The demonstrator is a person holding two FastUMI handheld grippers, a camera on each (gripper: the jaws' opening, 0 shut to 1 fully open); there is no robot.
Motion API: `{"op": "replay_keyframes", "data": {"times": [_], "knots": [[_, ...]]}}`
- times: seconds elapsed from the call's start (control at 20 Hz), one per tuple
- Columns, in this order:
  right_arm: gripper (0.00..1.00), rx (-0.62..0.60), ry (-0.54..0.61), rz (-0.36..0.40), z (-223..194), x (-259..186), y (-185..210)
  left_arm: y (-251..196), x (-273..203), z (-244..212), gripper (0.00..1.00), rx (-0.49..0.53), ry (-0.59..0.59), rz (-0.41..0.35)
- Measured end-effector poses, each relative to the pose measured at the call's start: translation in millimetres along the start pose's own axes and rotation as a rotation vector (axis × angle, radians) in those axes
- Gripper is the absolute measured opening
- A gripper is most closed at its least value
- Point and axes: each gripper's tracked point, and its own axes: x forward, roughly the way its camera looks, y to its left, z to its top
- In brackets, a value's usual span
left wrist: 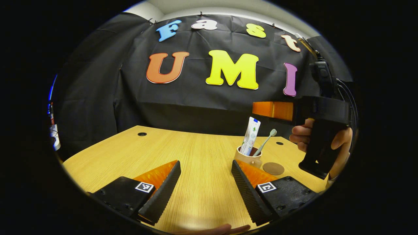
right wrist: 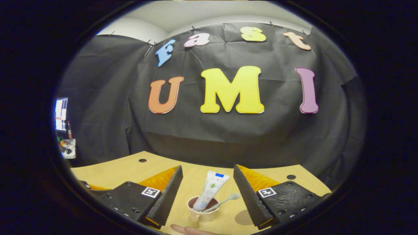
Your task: Put the toothbrush and toothpaste on the desktop into the cup, then pick up the cup and place it on the coaster on the desktop.
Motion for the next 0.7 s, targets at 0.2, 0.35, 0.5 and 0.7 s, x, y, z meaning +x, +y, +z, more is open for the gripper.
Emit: {"op": "replay_keyframes", "data": {"times": [0.2,0.35,0.5,0.7], "knots": [[0.93,0.017,-0.013,-0.009,10,-31,-16,-17,4,7,0.99,0.028,0.002,-0.010],[0.93,0.016,-0.032,0.000,14,-56,-32,-37,8,13,0.99,0.070,0.009,-0.035],[0.93,0.013,-0.032,-0.012,12,-76,-58,-53,13,21,0.98,0.100,0.026,-0.047],[0.93,0.026,-0.034,-0.053,-2,-105,-101,-70,24,33,0.98,0.045,0.083,-0.036]]}}
